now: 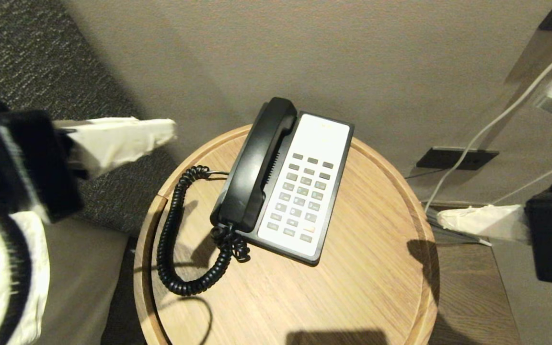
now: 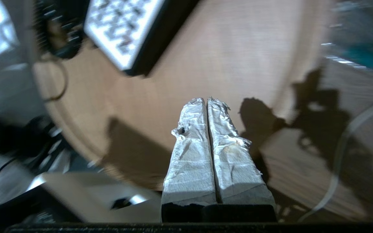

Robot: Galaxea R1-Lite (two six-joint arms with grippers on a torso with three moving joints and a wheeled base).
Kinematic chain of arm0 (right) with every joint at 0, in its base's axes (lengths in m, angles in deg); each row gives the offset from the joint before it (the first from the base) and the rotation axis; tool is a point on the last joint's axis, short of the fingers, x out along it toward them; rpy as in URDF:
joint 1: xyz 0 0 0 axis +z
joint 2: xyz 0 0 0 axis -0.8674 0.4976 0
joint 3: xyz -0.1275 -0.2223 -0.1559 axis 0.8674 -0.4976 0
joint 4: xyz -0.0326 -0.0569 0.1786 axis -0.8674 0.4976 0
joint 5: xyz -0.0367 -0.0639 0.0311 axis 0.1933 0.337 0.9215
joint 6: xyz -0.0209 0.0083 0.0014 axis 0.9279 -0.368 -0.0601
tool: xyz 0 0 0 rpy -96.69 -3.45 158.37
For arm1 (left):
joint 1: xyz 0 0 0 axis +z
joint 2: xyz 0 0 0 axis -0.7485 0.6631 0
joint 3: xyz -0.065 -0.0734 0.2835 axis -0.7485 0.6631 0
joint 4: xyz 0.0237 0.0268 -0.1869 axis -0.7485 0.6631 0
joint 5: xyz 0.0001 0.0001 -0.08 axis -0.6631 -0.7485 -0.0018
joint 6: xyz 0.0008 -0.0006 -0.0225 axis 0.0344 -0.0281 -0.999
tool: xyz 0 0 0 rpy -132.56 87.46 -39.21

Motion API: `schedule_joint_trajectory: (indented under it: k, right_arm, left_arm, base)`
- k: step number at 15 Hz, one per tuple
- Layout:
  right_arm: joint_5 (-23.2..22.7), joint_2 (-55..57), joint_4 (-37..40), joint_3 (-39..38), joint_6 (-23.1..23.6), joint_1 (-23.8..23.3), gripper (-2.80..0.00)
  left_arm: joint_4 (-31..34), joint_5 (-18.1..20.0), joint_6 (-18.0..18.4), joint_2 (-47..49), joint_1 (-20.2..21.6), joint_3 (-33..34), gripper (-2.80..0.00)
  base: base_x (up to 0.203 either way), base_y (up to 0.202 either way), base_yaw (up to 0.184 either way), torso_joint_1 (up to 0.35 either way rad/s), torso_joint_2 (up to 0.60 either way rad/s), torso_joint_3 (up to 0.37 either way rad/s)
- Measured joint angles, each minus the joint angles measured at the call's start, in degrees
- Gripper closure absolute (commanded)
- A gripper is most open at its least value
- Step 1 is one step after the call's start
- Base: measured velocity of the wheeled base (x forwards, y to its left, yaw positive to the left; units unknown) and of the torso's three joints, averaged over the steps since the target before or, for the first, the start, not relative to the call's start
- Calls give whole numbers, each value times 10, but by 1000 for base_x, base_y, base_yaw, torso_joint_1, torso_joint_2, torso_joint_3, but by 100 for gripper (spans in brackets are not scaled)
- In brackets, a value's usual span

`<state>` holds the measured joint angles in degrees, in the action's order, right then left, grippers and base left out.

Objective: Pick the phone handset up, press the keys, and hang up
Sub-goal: End the call using the dial pad

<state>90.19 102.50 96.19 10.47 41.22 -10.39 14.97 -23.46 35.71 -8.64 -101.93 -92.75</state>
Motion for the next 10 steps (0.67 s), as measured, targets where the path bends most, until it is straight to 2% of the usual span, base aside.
schedule_joint_trajectory:
  k: [3, 7, 10]
  right_arm:
    - [-39, 54, -1, 40, -22, 27, 0]
    - [-43, 121, -18, 71, -35, 58, 0]
    - [-42, 149, -39, 76, -32, 70, 0]
  left_arm:
    - [2, 2, -22, -73, -1, 26, 0]
    - [0, 2, -43, -136, -1, 57, 0]
    - [-1, 2, -44, -151, -1, 59, 0]
  base:
    - [0, 0, 0, 0, 0, 0]
    - [0, 0, 0, 0, 0, 0]
    - [0, 0, 0, 0, 0, 0]
